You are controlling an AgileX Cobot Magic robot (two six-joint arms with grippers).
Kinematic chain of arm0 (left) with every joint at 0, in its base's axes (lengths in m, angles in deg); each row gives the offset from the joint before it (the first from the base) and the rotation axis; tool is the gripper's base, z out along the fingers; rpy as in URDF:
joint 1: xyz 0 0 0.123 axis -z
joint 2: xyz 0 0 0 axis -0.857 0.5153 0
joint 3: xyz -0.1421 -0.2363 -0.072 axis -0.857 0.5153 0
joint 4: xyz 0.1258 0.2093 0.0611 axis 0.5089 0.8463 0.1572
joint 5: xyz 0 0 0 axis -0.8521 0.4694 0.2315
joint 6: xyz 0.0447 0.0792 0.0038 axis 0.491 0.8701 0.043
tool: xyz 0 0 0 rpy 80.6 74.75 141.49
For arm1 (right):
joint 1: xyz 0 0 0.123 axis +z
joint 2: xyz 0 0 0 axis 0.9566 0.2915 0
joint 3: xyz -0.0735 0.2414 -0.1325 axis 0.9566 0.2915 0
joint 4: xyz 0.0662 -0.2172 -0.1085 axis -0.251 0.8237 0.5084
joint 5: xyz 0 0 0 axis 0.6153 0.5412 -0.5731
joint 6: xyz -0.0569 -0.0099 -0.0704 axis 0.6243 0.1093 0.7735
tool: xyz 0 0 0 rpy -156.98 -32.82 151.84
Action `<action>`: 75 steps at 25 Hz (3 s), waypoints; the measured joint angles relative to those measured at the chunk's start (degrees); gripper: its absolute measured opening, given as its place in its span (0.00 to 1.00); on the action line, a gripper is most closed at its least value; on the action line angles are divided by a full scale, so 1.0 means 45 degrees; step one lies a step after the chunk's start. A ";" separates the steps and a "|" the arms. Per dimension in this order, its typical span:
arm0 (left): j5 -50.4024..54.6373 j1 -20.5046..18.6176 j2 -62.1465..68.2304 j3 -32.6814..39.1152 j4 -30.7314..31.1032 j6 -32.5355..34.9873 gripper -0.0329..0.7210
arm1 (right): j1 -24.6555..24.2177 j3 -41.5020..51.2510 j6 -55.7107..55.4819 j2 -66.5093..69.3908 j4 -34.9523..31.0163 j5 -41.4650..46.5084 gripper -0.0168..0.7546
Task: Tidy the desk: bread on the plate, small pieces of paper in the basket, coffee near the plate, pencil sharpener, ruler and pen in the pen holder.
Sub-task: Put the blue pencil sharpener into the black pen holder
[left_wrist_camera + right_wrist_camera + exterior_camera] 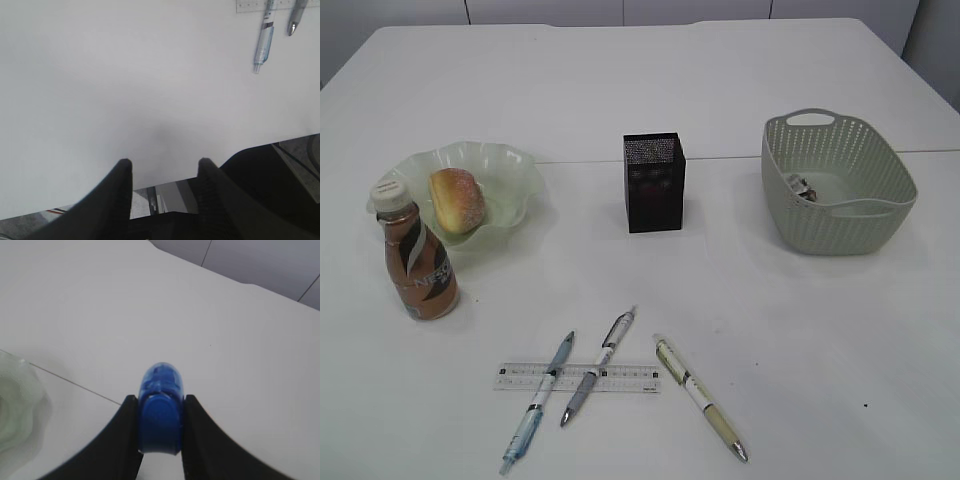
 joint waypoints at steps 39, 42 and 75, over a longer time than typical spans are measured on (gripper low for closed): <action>-0.0595 0.0000 0.0000 0.0000 -0.0575 0.0000 0.45 | -0.1730 1.2328 -0.1703 0.1415 -0.0856 -1.9324 0.27; -0.0595 0.0000 0.0000 0.0000 -0.0602 0.0000 0.45 | -0.1750 1.2328 -0.1703 0.1696 -0.0856 -1.9378 0.27; -0.0662 0.0000 0.0000 0.0000 -0.0627 0.0000 0.45 | -0.1728 1.0832 -0.4187 0.1897 0.1517 -1.6186 0.28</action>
